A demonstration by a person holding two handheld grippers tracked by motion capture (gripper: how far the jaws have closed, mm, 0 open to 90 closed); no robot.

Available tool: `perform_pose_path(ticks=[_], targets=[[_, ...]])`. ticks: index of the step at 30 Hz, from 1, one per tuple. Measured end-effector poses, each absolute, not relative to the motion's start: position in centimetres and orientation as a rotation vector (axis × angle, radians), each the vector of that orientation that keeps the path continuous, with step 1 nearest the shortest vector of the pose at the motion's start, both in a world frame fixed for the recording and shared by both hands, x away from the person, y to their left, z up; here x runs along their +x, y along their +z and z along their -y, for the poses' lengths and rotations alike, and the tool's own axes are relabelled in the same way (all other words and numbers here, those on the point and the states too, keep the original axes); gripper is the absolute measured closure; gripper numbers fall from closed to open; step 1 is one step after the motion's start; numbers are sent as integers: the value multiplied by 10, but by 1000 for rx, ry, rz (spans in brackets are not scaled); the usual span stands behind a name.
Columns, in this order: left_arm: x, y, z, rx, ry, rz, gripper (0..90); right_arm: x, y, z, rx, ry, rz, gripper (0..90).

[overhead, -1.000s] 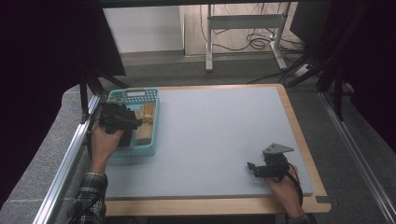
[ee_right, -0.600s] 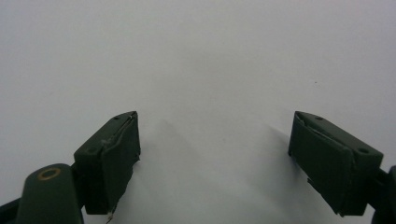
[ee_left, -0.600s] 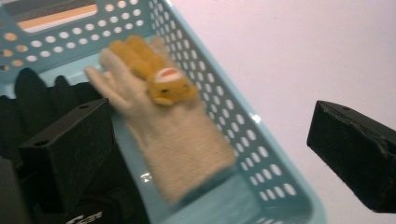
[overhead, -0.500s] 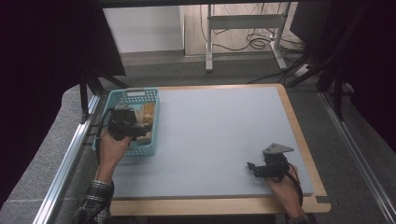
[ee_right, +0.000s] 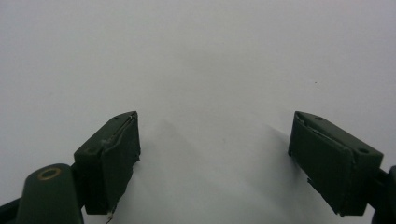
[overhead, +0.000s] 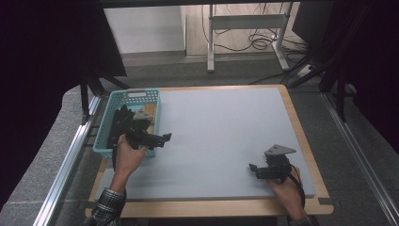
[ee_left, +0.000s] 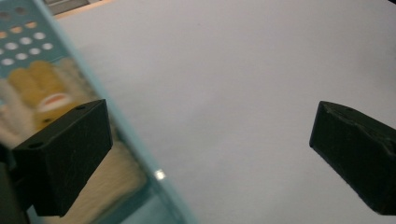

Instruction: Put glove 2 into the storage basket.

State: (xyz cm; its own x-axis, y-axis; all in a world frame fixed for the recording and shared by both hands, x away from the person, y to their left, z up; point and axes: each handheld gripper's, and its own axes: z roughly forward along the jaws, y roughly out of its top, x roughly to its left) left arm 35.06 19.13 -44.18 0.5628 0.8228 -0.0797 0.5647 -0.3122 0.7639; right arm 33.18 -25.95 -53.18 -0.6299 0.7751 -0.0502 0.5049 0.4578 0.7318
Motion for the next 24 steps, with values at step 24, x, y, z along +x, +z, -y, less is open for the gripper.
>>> perform_pose_path(ticks=[24], targets=[[323, -506, -101, 2176, 293, -884, 0, 332, -532, 259, 1080, 986, -2335, 161]])
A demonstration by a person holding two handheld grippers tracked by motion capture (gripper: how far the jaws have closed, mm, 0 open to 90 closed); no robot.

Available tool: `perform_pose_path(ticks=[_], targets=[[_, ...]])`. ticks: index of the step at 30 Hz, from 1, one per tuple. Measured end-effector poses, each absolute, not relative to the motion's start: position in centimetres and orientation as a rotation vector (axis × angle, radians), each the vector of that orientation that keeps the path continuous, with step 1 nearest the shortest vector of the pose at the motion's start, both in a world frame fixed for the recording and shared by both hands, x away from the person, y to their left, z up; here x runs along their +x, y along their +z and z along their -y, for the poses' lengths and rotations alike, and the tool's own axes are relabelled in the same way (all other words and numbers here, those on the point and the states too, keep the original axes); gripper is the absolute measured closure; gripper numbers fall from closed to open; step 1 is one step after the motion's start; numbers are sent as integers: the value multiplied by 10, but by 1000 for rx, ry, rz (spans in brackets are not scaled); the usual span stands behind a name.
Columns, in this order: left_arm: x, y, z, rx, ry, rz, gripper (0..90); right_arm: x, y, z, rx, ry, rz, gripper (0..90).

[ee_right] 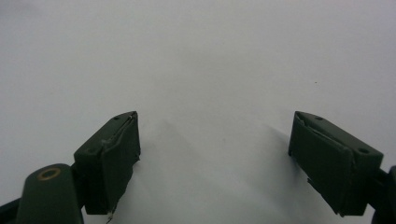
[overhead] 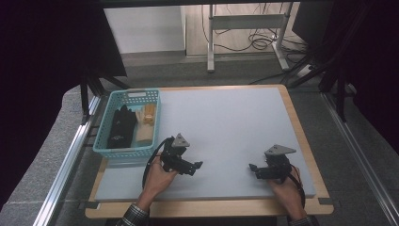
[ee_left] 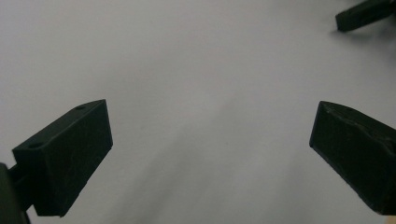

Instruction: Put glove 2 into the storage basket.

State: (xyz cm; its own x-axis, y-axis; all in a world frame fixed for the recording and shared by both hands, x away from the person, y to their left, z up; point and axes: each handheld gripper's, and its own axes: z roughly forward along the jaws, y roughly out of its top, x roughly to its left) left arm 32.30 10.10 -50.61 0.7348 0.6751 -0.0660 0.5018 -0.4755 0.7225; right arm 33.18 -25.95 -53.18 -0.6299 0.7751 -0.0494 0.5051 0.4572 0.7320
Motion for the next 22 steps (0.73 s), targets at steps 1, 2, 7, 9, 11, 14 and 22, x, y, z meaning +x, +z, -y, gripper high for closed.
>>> perform_pose_path(ticks=[1, 2, 7, 9, 11, 14, 22], targets=[[322, -510, -100, 2178, 291, -886, 0, 332, -532, 260, 1079, 986, -2334, 161], [322, -513, -99, 2180, 283, -886, 0, 332, -532, 260, 1080, 986, -2334, 161], [319, -529, -97, 2189, 280, -904, 0, 332, -532, 260, 1078, 986, -2335, 161], [319, -537, -98, 2188, 279, -916, 0, 332, -532, 259, 1081, 986, -2335, 161], [318, -542, -99, 2195, 283, -920, 0, 332, -532, 259, 1079, 986, -2335, 161], [317, -546, -101, 2191, 293, -917, 0, 332, -532, 259, 1079, 986, -2335, 161], [316, -547, -97, 2224, 324, -925, 0, 332, -532, 259, 1081, 985, -2335, 160]])
